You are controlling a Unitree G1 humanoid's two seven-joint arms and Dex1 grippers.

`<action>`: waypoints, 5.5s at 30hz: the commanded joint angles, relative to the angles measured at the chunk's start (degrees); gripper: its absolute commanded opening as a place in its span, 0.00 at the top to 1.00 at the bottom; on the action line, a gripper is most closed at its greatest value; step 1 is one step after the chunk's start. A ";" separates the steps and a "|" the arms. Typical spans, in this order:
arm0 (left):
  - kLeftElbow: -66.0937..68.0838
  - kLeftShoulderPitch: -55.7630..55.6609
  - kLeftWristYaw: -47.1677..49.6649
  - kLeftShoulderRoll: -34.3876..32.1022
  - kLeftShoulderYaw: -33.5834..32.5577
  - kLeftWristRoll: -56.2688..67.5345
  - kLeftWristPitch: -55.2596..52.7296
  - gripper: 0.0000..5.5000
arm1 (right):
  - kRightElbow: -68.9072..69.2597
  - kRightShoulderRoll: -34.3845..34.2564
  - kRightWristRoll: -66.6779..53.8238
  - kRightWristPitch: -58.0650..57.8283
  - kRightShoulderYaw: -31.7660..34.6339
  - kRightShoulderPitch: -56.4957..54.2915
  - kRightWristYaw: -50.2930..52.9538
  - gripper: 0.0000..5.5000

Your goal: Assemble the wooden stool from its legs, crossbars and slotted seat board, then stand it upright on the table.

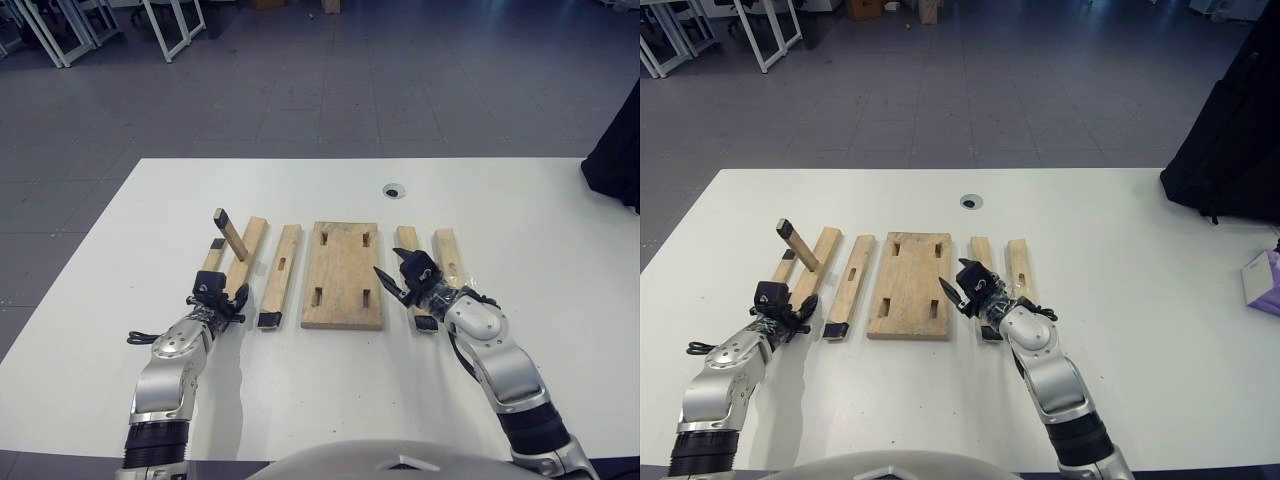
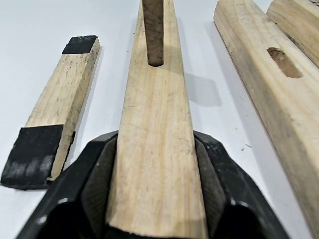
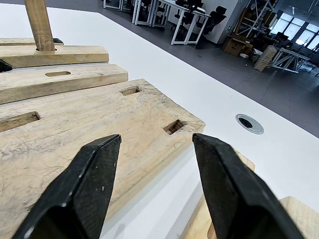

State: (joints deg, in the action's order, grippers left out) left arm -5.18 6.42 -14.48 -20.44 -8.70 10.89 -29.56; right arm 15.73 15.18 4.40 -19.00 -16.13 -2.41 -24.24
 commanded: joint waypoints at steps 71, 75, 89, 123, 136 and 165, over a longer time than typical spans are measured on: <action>-4.20 -10.63 -34.75 -4.43 2.29 43.54 -13.82 0.36 | 1.61 -1.63 -70.98 -22.47 24.62 -20.77 -10.67 0.63; -0.75 -12.00 -35.01 -7.18 2.19 39.42 -12.85 0.33 | -0.95 0.31 -70.90 -20.73 27.87 -25.07 -10.96 0.63; 7.38 -28.67 -26.76 -8.93 21.54 0.47 6.95 0.33 | -7.06 2.12 -43.17 -1.62 20.55 -27.38 -14.13 0.63; 10.76 -26.09 -57.48 -19.14 36.48 -8.63 7.99 0.33 | -3.61 -1.43 -42.87 -2.89 20.42 -27.36 -9.30 0.63; 5.57 -23.83 -58.70 -24.54 32.17 -4.12 1.83 0.33 | -1.10 -2.10 -43.07 -3.50 19.74 -24.85 -7.67 0.63; -7.40 -14.94 -60.80 -28.48 35.36 3.62 -3.49 0.33 | -19.62 7.18 -34.50 4.75 15.96 -24.79 -30.23 0.63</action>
State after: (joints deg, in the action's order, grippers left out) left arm -14.67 -9.84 -77.03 -48.51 24.41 17.66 -31.71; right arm -2.80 22.99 -30.55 -16.06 0.41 -27.00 -52.90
